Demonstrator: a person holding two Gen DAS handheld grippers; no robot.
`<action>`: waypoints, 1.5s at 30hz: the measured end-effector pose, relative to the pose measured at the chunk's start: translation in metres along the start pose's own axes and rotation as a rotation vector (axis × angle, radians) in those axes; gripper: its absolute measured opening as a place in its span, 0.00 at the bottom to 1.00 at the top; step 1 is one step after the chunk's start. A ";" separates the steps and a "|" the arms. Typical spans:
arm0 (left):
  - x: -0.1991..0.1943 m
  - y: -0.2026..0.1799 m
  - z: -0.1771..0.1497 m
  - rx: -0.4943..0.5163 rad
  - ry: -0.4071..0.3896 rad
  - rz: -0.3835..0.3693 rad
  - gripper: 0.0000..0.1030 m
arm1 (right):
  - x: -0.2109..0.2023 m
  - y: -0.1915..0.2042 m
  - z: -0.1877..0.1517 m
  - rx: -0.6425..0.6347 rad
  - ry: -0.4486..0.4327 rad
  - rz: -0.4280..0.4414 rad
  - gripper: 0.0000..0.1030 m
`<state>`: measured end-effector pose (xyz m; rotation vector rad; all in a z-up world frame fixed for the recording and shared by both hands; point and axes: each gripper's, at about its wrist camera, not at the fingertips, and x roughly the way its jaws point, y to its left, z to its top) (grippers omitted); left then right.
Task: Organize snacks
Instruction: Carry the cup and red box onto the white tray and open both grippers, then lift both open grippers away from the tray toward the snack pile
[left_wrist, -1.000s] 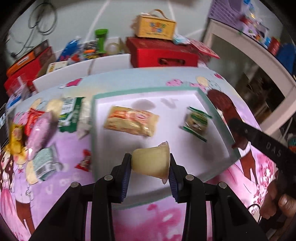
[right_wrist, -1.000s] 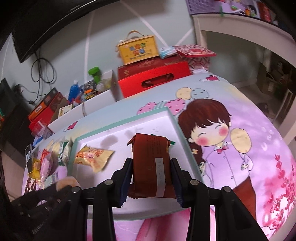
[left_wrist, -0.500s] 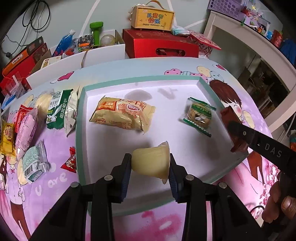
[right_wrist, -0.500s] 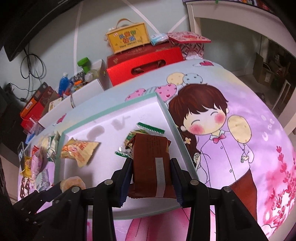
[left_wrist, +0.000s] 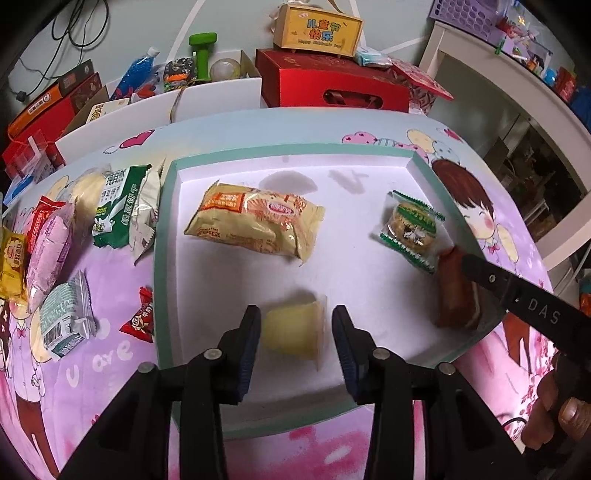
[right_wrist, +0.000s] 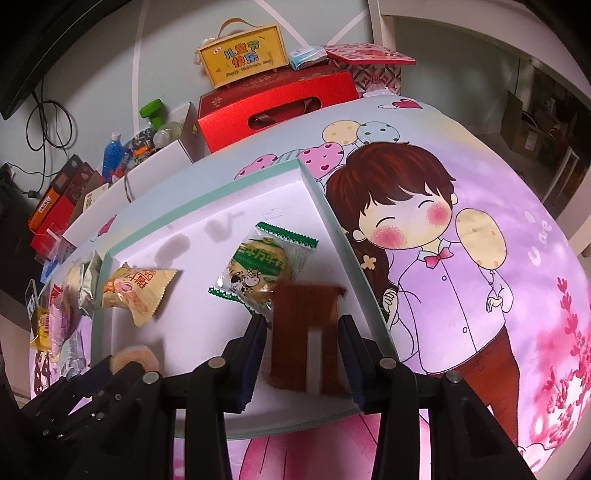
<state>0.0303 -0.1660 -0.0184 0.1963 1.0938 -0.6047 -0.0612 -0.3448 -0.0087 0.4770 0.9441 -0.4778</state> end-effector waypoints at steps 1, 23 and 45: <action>-0.002 0.001 0.000 -0.004 -0.003 -0.005 0.48 | 0.000 0.000 0.000 -0.001 0.000 0.001 0.41; -0.021 0.022 0.006 -0.069 -0.085 0.046 0.87 | -0.003 0.015 0.003 -0.065 -0.034 -0.020 0.74; -0.038 0.055 0.006 -0.169 -0.168 0.075 0.94 | -0.001 0.025 0.002 -0.113 -0.063 -0.029 1.00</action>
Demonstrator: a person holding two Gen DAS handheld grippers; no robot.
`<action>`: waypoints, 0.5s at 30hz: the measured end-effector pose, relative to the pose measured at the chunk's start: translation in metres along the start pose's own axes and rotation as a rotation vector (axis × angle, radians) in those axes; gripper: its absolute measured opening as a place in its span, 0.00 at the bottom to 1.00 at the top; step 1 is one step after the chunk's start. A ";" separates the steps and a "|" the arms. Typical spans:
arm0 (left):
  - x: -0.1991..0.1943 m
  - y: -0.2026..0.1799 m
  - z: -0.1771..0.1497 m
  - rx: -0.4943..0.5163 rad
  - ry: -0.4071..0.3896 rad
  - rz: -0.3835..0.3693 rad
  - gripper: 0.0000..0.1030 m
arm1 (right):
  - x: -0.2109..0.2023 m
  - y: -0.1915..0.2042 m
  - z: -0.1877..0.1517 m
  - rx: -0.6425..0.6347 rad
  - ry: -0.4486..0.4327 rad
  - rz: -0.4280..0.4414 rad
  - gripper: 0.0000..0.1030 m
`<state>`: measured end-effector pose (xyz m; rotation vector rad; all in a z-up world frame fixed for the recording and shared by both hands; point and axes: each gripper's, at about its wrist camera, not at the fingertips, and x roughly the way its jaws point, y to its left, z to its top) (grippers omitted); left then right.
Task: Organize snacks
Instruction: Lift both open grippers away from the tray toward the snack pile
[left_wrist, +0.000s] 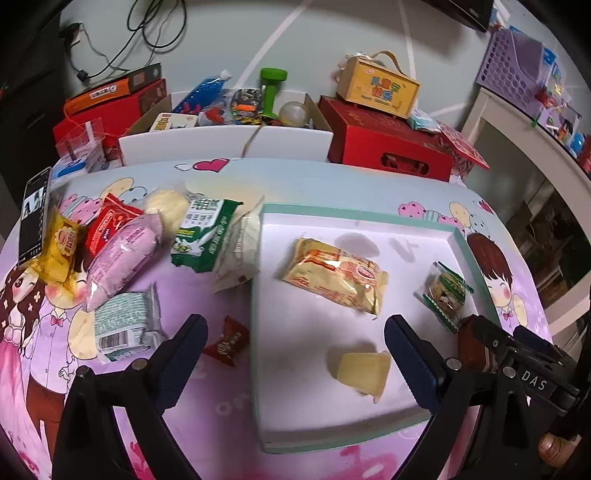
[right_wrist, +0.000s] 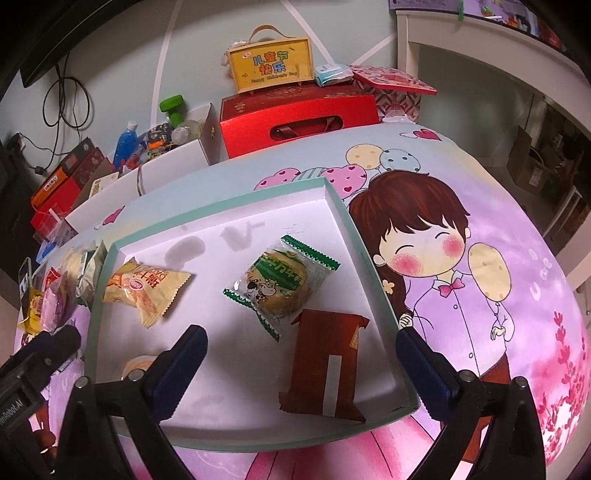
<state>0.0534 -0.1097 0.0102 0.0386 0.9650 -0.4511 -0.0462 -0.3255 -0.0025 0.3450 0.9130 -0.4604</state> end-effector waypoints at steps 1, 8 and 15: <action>0.000 0.002 0.000 -0.007 -0.001 0.000 0.94 | 0.000 0.001 0.000 -0.002 -0.001 0.002 1.00; -0.005 0.024 0.002 -0.068 -0.004 0.001 0.94 | 0.000 0.006 0.000 -0.007 -0.016 0.010 1.00; -0.019 0.074 0.003 -0.182 -0.020 0.045 0.94 | 0.001 0.017 0.001 -0.021 -0.018 0.056 1.00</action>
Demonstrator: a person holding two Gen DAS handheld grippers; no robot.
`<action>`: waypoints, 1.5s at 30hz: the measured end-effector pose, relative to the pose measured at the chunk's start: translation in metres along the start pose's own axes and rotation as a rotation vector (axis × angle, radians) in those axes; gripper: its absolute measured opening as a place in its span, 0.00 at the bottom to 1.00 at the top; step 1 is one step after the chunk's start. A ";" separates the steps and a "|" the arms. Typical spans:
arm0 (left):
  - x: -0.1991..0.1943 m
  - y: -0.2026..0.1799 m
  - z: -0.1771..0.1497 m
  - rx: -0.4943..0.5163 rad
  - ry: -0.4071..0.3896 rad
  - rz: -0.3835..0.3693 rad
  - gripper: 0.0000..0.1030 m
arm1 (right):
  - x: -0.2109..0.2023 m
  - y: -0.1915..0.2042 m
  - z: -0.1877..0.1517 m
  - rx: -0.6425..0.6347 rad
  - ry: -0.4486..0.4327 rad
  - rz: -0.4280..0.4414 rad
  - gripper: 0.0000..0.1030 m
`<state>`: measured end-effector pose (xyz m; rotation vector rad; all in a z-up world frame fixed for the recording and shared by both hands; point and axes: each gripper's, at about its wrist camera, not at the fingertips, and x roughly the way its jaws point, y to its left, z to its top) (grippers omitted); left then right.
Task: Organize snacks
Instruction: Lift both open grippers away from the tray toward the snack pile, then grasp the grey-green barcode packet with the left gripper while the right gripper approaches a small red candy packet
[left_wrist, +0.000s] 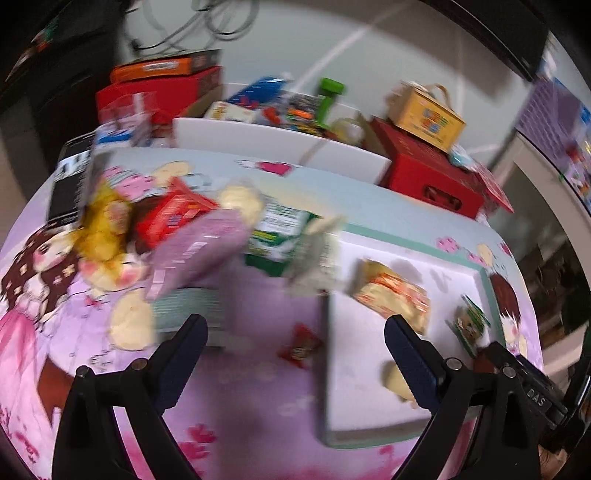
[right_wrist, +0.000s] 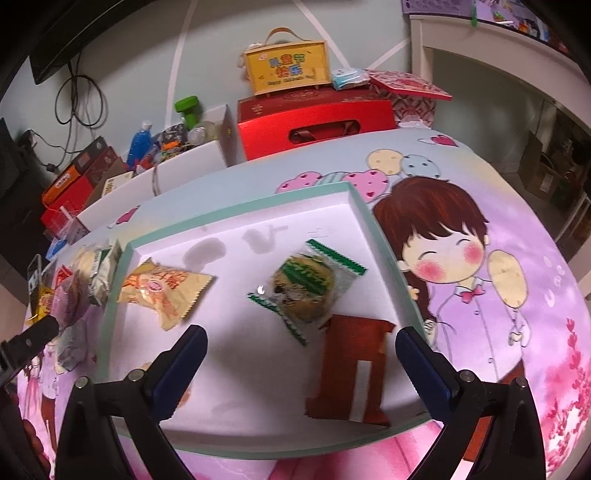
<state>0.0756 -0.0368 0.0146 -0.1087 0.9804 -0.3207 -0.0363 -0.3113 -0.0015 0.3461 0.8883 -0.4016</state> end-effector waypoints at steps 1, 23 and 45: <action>-0.002 0.009 0.001 -0.017 0.001 0.019 0.94 | 0.000 0.003 0.000 -0.005 -0.004 0.005 1.00; 0.003 0.108 -0.001 -0.215 0.090 0.148 0.94 | 0.002 0.135 -0.013 -0.213 -0.021 0.278 0.99; 0.072 0.078 0.010 -0.117 0.212 0.084 0.88 | 0.043 0.191 -0.028 -0.356 0.085 0.347 0.56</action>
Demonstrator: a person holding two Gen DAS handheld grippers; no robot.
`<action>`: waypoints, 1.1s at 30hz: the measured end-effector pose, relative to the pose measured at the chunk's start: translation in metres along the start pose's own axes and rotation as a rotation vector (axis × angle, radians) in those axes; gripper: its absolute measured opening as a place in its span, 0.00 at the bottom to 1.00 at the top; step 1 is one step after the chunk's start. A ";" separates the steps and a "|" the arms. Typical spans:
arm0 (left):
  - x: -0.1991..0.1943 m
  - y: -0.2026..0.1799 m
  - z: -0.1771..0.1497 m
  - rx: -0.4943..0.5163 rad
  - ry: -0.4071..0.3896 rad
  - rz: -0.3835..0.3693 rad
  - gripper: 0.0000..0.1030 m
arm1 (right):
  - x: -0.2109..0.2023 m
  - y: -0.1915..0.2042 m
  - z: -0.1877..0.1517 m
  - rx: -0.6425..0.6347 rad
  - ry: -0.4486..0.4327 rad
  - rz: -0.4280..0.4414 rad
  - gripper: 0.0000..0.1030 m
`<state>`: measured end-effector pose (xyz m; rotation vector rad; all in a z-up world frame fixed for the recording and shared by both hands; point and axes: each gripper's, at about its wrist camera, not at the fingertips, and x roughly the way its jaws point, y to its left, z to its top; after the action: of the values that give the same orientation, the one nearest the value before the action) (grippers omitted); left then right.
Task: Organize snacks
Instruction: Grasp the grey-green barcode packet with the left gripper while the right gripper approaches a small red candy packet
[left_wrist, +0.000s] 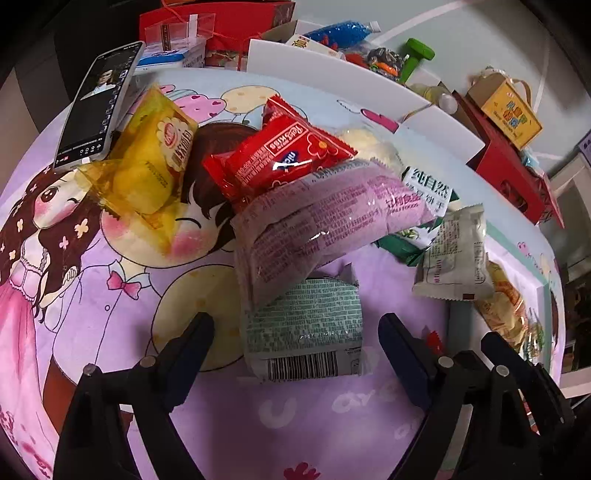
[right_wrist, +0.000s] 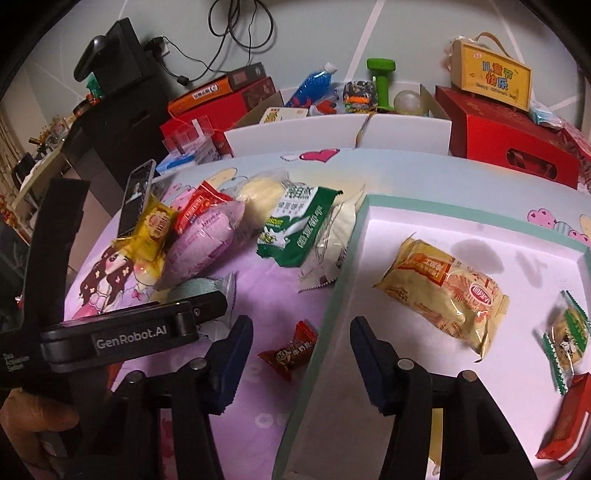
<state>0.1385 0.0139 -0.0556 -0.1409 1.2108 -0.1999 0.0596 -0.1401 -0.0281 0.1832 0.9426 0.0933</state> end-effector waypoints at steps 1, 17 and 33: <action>0.002 -0.001 0.000 0.004 0.004 0.007 0.87 | 0.000 0.000 0.000 -0.001 0.002 0.000 0.53; -0.003 0.014 -0.003 -0.024 0.020 0.035 0.63 | -0.002 0.021 -0.002 -0.079 0.007 0.027 0.43; -0.008 0.025 -0.004 -0.042 0.034 0.038 0.63 | 0.023 0.044 -0.006 -0.179 0.075 -0.119 0.37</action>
<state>0.1336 0.0397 -0.0551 -0.1513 1.2508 -0.1442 0.0681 -0.0924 -0.0417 -0.0419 1.0125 0.0744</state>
